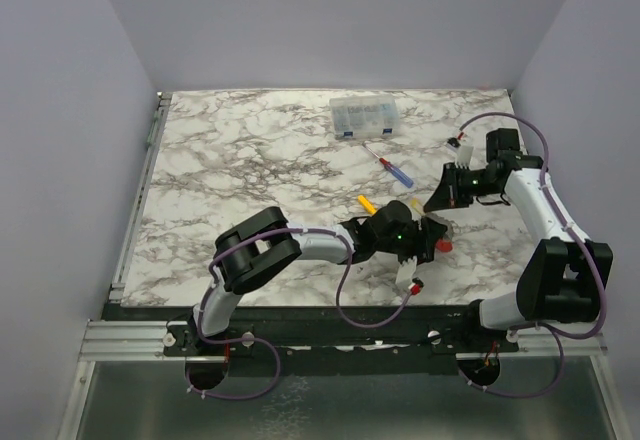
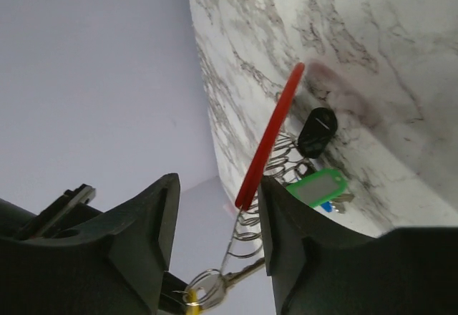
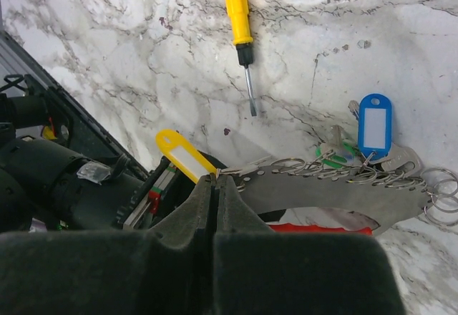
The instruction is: Remove the keys from the keyring
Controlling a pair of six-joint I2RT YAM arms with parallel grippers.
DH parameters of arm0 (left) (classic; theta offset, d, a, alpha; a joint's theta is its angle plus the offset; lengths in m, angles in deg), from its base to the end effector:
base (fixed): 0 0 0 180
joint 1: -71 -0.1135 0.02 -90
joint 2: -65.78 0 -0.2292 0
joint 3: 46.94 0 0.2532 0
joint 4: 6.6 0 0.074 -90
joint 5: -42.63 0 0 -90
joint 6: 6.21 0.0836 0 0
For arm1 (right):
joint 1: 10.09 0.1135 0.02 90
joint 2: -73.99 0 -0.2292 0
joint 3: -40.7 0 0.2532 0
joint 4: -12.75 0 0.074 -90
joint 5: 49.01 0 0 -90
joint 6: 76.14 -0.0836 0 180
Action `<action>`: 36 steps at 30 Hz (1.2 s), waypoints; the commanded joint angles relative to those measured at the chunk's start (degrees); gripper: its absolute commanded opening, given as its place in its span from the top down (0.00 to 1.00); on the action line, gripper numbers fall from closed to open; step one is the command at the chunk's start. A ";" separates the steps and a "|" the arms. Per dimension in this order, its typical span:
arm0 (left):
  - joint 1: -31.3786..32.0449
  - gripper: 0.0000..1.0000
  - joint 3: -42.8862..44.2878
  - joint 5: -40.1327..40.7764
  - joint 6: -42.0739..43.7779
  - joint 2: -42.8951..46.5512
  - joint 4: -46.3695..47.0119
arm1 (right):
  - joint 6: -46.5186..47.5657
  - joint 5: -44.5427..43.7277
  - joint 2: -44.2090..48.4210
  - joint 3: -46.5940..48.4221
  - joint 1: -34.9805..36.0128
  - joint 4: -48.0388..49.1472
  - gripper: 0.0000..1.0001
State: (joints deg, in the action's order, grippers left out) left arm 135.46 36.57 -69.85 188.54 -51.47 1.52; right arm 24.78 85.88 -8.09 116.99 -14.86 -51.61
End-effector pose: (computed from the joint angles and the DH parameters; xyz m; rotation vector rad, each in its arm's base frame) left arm 0.1746 -0.4395 0.1112 1.9814 -0.0600 0.0594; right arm 0.2895 0.0350 0.1897 -0.3186 2.5190 0.9759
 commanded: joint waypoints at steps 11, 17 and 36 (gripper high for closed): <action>0.48 1.00 2.18 -0.15 -0.92 0.74 2.24 | 0.47 1.00 -3.06 8.74 0.44 -4.13 0.76; -0.16 1.00 1.21 -0.05 -12.71 6.08 6.80 | 1.13 0.06 -4.31 21.16 0.40 -6.66 0.24; -12.96 1.00 -0.30 -3.86 -78.18 30.15 -7.83 | -15.53 7.86 6.49 29.57 0.35 26.55 0.00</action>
State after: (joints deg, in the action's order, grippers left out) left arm 127.11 33.42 -69.06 130.16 -24.15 1.71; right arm 12.60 87.76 -2.78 147.88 -14.55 -33.18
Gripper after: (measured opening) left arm 0.039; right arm 0.996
